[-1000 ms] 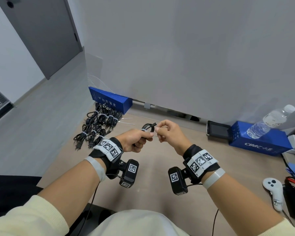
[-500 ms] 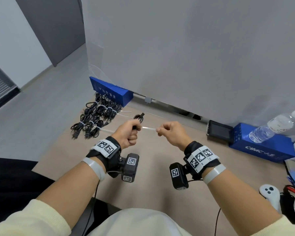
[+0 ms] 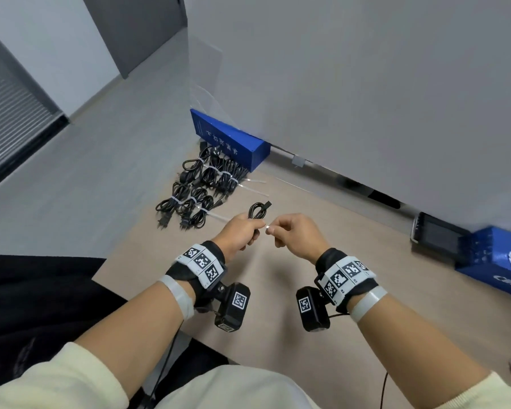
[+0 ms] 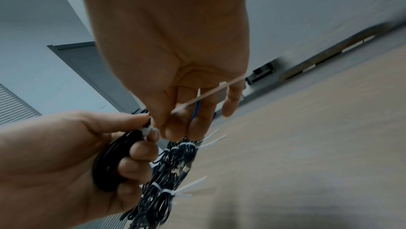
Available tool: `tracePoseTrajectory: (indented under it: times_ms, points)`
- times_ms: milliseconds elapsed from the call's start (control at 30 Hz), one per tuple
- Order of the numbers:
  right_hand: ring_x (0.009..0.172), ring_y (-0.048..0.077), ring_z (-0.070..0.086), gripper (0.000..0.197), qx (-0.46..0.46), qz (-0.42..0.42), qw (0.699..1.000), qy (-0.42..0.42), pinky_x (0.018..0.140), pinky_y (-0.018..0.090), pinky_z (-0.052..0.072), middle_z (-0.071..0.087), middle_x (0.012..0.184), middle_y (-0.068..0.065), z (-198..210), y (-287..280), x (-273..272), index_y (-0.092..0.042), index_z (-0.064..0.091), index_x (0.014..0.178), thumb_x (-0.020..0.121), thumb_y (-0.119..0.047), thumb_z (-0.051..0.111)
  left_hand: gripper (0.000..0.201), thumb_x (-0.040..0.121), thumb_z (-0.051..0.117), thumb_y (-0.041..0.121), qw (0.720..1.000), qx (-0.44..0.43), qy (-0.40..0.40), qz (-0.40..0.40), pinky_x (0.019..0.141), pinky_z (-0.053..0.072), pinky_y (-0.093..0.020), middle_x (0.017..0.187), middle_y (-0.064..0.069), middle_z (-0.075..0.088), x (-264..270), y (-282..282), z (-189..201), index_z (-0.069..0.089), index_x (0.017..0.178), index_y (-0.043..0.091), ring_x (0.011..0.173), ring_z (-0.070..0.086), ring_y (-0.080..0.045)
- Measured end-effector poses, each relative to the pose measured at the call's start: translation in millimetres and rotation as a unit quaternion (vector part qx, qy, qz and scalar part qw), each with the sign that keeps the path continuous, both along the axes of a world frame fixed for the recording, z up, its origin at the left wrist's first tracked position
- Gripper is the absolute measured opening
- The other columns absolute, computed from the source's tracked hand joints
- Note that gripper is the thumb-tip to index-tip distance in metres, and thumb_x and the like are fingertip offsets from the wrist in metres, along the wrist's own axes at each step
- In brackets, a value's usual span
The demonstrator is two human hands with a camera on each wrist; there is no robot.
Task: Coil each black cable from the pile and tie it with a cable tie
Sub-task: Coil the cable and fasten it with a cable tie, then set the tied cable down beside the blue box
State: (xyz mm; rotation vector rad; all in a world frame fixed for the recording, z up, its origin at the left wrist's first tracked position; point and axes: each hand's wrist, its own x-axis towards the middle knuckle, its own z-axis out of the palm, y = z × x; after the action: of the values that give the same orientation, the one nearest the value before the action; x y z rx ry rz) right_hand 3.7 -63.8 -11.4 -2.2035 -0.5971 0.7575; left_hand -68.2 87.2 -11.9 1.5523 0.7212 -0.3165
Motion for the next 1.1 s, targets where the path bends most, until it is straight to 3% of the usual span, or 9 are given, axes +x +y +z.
tracePoseTrajectory:
  times_ms: [200,433,533,633,700,767,933,1000,1100]
  points:
    - [0.055,0.006,0.047,0.020,-0.019,-0.040,0.998,0.042,0.061,0.022,0.038,0.056,0.057,-0.011,-38,64,16,-0.023,0.071,0.073,0.093,-0.022,0.067,0.019,0.088,0.063,0.015,0.997,-0.058,0.013,0.037,0.049,0.030,-0.027,0.056,0.001,0.051,14,62,-16,0.056,0.071,0.014,0.049,0.042,-0.013]
    - [0.053,0.002,0.045,0.023,-0.012,-0.083,0.990,0.113,0.061,0.025,0.040,0.057,0.049,-0.021,-75,115,31,-0.028,0.072,0.072,0.094,-0.022,0.069,0.019,0.085,0.073,0.012,0.995,-0.063,0.010,0.070,0.048,0.039,-0.025,0.061,-0.005,0.060,20,113,-41,0.056,0.076,0.010,0.050,0.052,-0.014]
    - [0.082,0.012,0.063,0.005,-0.113,-0.072,0.990,0.047,0.086,0.037,0.052,0.071,0.084,-0.013,-81,126,24,-0.034,0.076,0.089,0.088,-0.037,0.072,0.027,0.087,0.074,0.017,0.994,-0.053,0.047,0.088,0.050,0.040,-0.026,0.070,-0.012,0.066,22,127,-65,0.050,0.075,0.013,0.053,0.057,-0.018]
    - [0.110,0.020,0.052,0.025,-0.172,-0.066,0.978,-0.093,0.101,0.042,0.040,0.062,0.115,-0.002,-74,131,13,-0.035,0.073,0.111,0.086,-0.038,0.070,0.021,0.092,0.069,0.019,0.992,-0.057,0.072,0.084,0.048,0.040,-0.024,0.075,-0.012,0.069,26,134,-80,0.053,0.080,0.013,0.056,0.058,-0.018]
    - [0.105,0.017,0.051,0.020,-0.159,-0.077,0.977,-0.117,0.096,0.038,0.041,0.061,0.109,-0.005,-65,137,10,-0.033,0.073,0.105,0.087,-0.041,0.067,0.015,0.098,0.062,0.023,0.991,-0.087,0.073,0.070,0.049,0.040,-0.024,0.076,-0.010,0.067,28,133,-83,0.059,0.089,0.011,0.057,0.056,-0.017]
    - [0.092,0.016,0.062,0.021,-0.152,-0.078,0.985,-0.025,0.085,0.035,0.048,0.069,0.094,-0.006,-66,143,8,-0.026,0.071,0.094,0.089,-0.047,0.067,0.024,0.102,0.053,0.032,0.989,-0.109,0.082,0.056,0.053,0.043,-0.025,0.077,-0.008,0.066,29,129,-84,0.064,0.092,0.013,0.062,0.057,-0.019]
    - [0.075,0.024,0.072,0.024,-0.091,-0.216,0.965,0.119,0.079,0.044,0.060,0.075,0.074,0.002,-88,158,9,-0.016,0.066,0.079,0.078,-0.037,0.078,0.040,0.105,0.035,0.050,0.964,-0.217,0.131,0.075,0.084,0.051,-0.034,0.099,-0.010,0.064,29,132,-79,0.058,0.105,0.017,0.098,0.064,-0.026]
    - [0.075,0.021,0.068,0.014,-0.087,-0.259,0.953,0.129,0.078,0.038,0.059,0.072,0.077,-0.001,-93,165,9,-0.019,0.066,0.076,0.076,-0.029,0.076,0.039,0.106,0.039,0.046,0.966,-0.219,0.129,0.046,0.083,0.054,-0.029,0.103,-0.007,0.066,29,144,-72,0.059,0.113,0.014,0.098,0.066,-0.022]
    - [0.075,0.017,0.063,0.010,-0.101,-0.299,0.943,0.102,0.069,0.028,0.051,0.067,0.075,-0.004,-99,174,12,-0.018,0.065,0.075,0.079,-0.023,0.073,0.030,0.102,0.055,0.027,0.990,-0.109,0.066,0.052,0.065,0.049,-0.023,0.096,-0.008,0.070,30,167,-74,0.070,0.114,0.003,0.075,0.063,-0.012]
